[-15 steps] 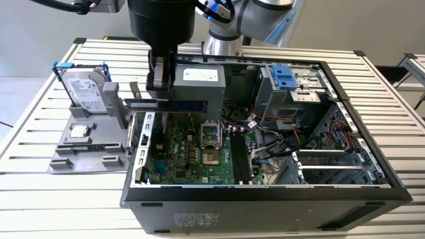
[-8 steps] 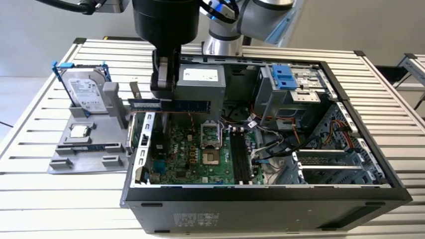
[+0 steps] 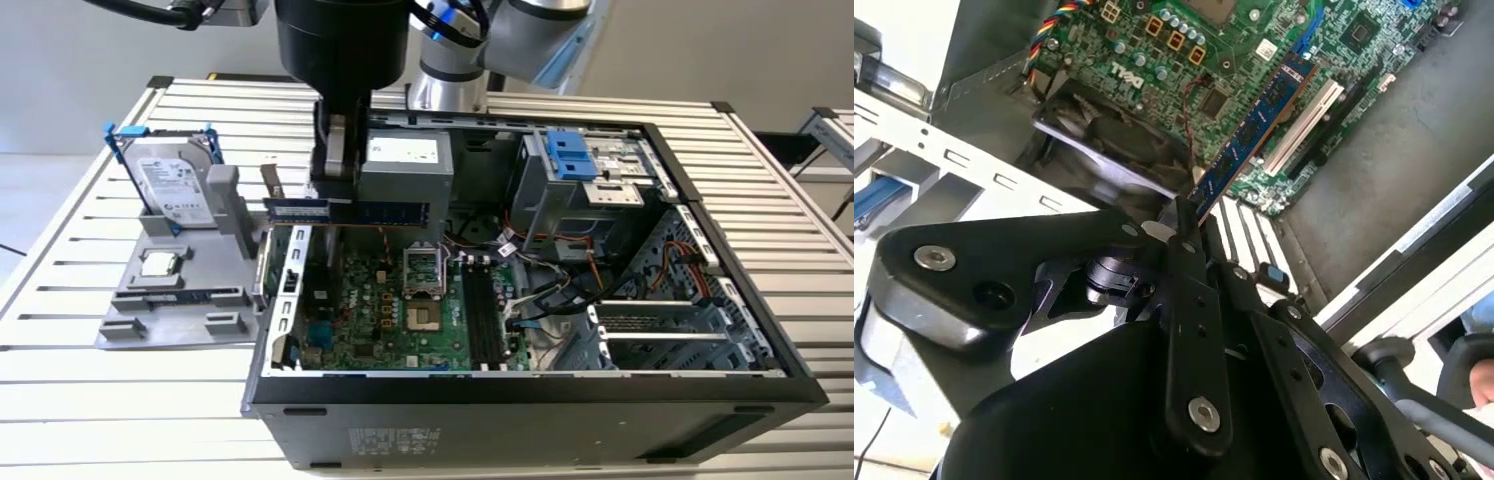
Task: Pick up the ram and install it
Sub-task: 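Pick up the ram and move it above insertion slot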
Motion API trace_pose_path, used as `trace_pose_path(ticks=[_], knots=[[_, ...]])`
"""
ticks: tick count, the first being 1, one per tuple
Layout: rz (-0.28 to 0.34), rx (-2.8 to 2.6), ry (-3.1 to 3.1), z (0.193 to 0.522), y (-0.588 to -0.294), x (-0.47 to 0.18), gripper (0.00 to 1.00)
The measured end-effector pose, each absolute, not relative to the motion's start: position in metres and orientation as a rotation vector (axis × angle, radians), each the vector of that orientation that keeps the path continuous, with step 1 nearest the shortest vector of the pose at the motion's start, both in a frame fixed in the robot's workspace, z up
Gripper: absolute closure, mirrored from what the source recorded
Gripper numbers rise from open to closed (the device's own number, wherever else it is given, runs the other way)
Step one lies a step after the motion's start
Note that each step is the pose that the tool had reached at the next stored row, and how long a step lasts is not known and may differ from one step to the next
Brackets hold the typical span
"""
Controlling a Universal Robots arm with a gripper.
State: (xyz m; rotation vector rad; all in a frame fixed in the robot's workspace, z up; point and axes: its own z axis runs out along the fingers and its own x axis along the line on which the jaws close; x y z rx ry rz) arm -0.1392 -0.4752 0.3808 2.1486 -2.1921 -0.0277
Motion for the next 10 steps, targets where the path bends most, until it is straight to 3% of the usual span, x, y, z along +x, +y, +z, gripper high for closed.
trace_pose_path(ticks=[10], knots=[[-0.028, 2.147, -2.193, 0.3808, -0.4753, -0.1334, 1.0]])
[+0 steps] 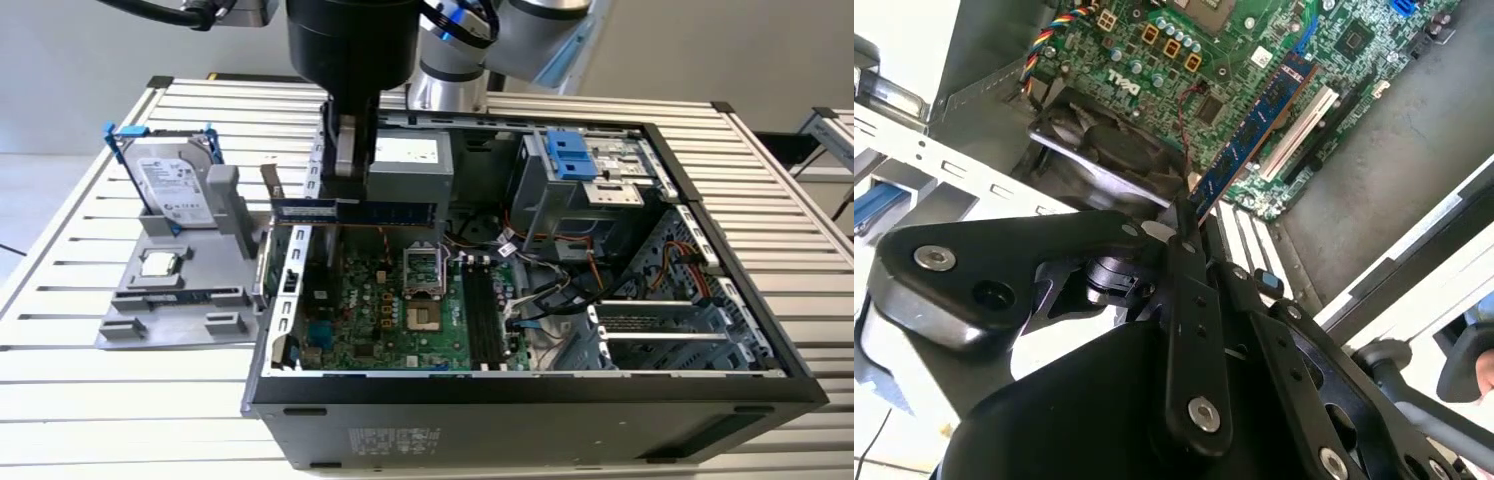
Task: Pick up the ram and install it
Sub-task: 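Pick up the ram and move it above insertion slot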
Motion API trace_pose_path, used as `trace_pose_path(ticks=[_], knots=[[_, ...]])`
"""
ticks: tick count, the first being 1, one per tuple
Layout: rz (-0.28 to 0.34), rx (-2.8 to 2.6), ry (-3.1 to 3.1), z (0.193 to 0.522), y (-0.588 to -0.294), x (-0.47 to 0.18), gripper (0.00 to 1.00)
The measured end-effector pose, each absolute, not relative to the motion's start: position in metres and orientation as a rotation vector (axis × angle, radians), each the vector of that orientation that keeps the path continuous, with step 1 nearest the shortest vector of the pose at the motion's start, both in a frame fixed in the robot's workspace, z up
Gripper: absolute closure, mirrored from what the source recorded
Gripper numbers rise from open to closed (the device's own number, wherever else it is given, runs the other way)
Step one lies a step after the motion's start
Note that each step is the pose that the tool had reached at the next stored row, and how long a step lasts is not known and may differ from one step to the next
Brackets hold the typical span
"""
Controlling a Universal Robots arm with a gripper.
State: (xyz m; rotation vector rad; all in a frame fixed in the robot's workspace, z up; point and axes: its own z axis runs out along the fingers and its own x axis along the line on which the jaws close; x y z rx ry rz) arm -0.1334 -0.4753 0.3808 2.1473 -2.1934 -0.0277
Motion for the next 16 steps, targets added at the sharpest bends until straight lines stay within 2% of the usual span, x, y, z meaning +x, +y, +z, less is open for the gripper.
trace_pose_path(ticks=[16], knots=[[-0.027, 2.146, -2.195, 0.381, -0.475, -0.121, 1.0]])
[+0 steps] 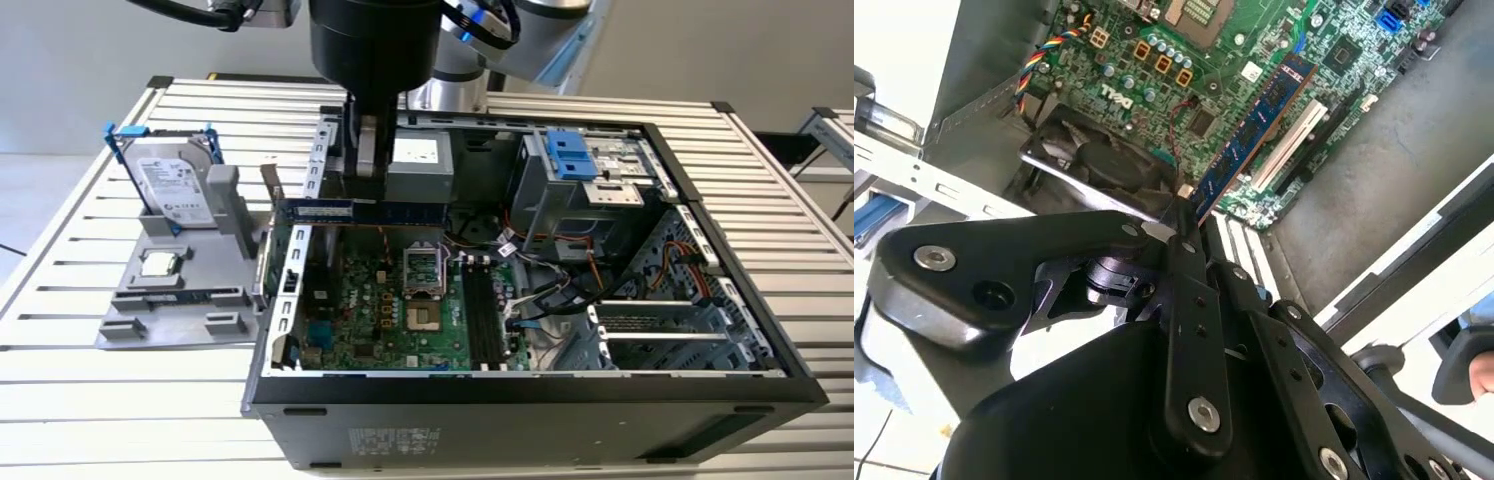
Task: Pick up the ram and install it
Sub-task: 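Pick up the ram and move it above insertion slot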
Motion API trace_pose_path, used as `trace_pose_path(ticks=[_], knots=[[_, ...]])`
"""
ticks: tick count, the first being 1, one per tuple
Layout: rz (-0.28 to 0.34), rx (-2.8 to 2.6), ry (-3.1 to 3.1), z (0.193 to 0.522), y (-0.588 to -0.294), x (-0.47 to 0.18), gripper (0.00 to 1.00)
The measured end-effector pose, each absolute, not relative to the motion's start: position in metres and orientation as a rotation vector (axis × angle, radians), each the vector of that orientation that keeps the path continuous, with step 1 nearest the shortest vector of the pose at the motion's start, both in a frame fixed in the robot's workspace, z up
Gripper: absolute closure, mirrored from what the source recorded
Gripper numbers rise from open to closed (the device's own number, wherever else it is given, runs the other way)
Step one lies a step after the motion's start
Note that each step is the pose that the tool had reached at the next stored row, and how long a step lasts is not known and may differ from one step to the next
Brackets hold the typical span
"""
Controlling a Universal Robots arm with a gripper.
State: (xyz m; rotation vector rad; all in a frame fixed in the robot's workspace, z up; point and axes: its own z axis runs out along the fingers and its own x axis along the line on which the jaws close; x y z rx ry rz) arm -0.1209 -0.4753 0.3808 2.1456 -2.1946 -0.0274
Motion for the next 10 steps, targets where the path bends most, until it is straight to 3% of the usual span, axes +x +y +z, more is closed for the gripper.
trace_pose_path(ticks=[10], knots=[[-0.027, 2.144, -2.196, 0.3808, -0.4752, -0.112, 1.0]])
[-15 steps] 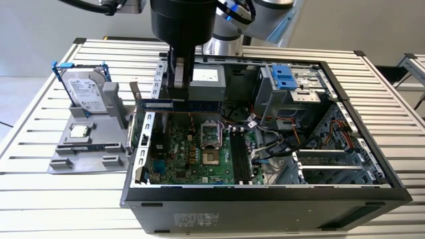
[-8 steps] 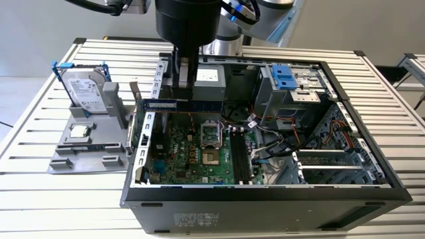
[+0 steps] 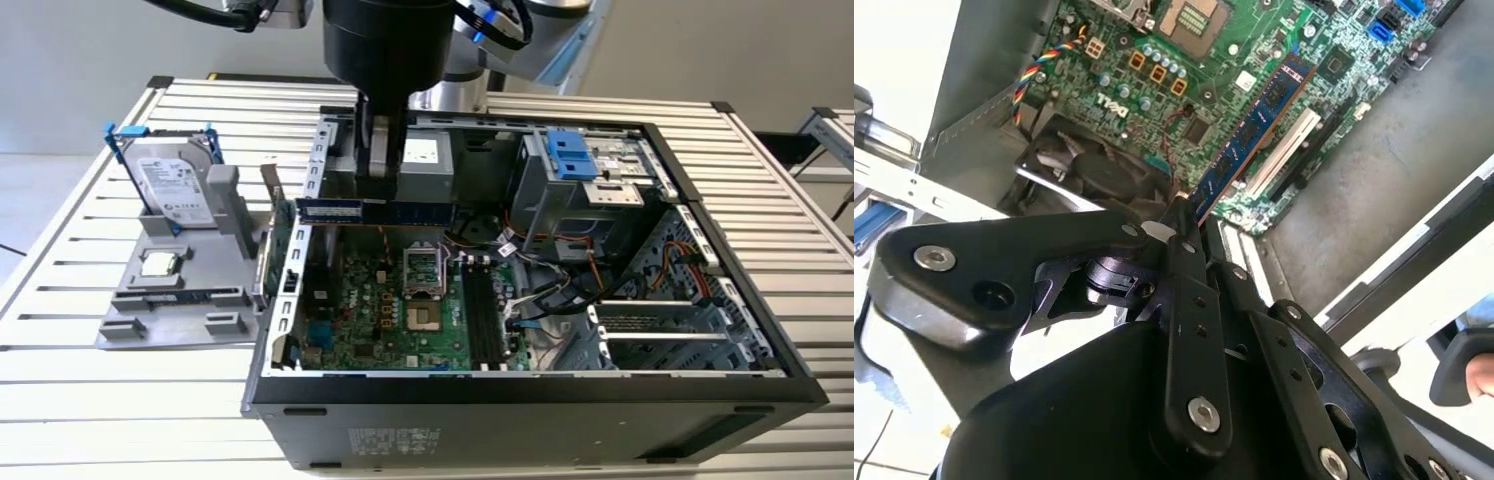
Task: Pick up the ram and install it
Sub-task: 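Pick up the ram and move it above insertion slot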
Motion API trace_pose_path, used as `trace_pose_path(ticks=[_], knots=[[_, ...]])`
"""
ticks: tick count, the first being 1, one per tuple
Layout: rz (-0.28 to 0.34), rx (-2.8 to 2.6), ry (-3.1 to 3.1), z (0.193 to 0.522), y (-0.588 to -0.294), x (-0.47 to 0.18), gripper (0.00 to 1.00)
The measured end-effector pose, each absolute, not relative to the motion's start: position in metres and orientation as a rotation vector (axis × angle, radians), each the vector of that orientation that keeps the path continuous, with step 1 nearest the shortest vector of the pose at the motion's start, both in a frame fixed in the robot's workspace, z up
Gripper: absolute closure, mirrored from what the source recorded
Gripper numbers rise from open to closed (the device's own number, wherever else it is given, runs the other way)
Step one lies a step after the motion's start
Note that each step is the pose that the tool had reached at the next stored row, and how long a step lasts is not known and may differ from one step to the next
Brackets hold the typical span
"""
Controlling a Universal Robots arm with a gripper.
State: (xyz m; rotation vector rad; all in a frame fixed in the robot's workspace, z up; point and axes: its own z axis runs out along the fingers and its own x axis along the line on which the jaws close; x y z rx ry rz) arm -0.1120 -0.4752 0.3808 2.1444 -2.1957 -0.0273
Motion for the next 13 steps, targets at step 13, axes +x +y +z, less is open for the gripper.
trace_pose_path(ticks=[13], knots=[[-0.027, 2.141, -2.198, 0.381, -0.475, -0.096, 1.0]])
